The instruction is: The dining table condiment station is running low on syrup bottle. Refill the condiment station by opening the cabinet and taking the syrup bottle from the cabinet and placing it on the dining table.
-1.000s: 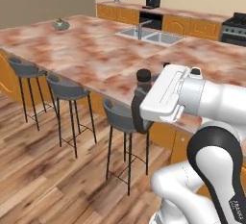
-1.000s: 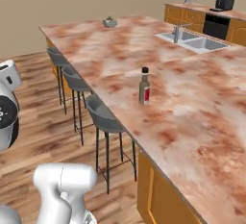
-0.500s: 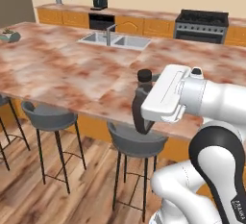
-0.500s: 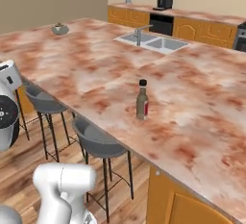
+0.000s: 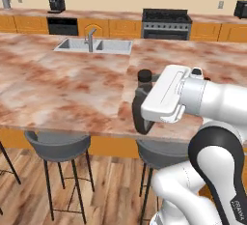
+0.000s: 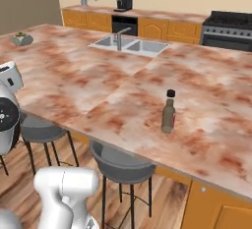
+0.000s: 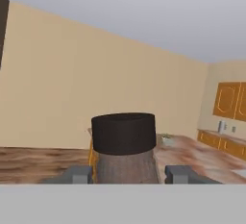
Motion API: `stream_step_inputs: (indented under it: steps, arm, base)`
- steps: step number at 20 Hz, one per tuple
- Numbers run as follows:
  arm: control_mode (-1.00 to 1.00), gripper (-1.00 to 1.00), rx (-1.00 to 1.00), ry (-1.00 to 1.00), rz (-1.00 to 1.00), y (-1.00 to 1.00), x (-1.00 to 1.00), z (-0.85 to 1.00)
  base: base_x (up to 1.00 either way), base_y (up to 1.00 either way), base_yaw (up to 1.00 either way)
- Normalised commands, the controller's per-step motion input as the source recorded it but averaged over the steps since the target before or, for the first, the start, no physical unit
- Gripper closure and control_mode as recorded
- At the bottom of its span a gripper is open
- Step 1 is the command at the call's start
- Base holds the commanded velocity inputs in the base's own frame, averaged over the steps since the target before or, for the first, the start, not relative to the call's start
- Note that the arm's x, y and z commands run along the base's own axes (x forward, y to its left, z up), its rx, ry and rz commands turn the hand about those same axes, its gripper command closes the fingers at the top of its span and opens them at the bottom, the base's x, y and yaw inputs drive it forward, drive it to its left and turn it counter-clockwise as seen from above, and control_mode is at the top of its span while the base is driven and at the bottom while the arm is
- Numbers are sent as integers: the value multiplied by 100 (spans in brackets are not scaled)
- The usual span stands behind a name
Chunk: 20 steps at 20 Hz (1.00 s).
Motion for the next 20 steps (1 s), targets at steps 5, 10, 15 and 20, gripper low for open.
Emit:
stream_step_inputs:
  steps: [5,10,15,20]
  arm:
    - [100,100,0,0,0,0,0,0]
    - [100,100,0,0,0,0,0,0]
    - [-100,100,0,5,2,-18,41,-28]
    - [-100,100,1,14,21,-53,84,-65]
  base:
    - [35,100,-50]
    - [48,92,-47]
    - [27,14,-11]
    - [0,0,0]
